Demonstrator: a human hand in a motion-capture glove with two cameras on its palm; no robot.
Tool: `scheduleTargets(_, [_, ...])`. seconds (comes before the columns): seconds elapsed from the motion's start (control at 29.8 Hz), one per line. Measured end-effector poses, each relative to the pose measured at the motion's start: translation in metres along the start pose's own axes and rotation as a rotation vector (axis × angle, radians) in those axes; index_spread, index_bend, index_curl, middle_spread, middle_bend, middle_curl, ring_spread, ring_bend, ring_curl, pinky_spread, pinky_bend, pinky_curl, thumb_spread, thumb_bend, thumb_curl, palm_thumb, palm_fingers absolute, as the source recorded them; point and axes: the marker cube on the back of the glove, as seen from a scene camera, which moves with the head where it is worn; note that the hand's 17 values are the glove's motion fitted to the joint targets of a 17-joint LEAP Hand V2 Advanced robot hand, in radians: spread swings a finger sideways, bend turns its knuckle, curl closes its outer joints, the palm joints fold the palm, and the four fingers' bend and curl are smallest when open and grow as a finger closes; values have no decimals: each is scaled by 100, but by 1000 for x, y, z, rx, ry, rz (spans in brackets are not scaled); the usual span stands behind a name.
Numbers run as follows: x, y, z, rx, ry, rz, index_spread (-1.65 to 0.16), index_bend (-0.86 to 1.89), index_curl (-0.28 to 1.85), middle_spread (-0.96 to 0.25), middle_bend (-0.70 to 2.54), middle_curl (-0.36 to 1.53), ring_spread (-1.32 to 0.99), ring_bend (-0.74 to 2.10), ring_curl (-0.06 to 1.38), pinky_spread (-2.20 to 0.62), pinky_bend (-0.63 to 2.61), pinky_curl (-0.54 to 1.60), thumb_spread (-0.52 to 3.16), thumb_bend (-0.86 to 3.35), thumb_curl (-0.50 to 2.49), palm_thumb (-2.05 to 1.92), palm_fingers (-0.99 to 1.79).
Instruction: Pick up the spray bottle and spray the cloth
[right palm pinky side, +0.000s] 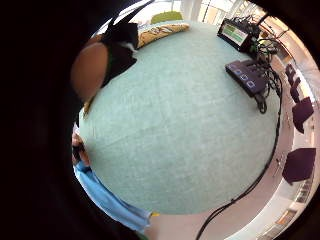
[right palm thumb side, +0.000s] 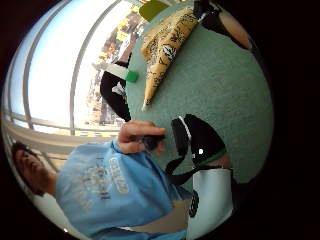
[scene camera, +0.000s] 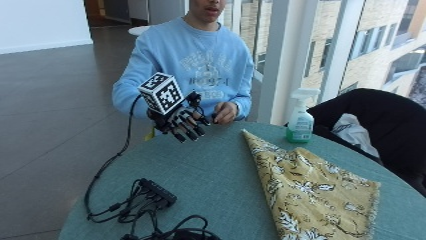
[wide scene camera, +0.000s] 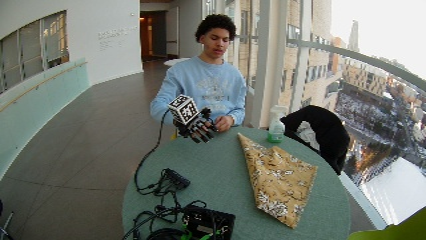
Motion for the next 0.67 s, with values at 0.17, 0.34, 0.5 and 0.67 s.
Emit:
scheduleTargets(0.17, [11,9,2,2,16,14,-37,12,30,-10,19,42,-1,25,34,21,25,37,111,-2,44,76,62])
scheduleTargets(0.34, [16,13,6,-4,14,15,-37,13,29,-10,19,41,-1,25,34,21,25,37,111,-2,43,75,62])
scheduleTargets(0.5, [18,15,5,-5,18,17,-38,13,29,-10,19,41,-1,26,34,21,25,37,112,-2,43,76,62])
scheduleTargets(0.67, [18,17,3,-2,18,20,-38,14,28,-9,19,40,-1,26,34,22,25,36,113,-2,42,76,61])
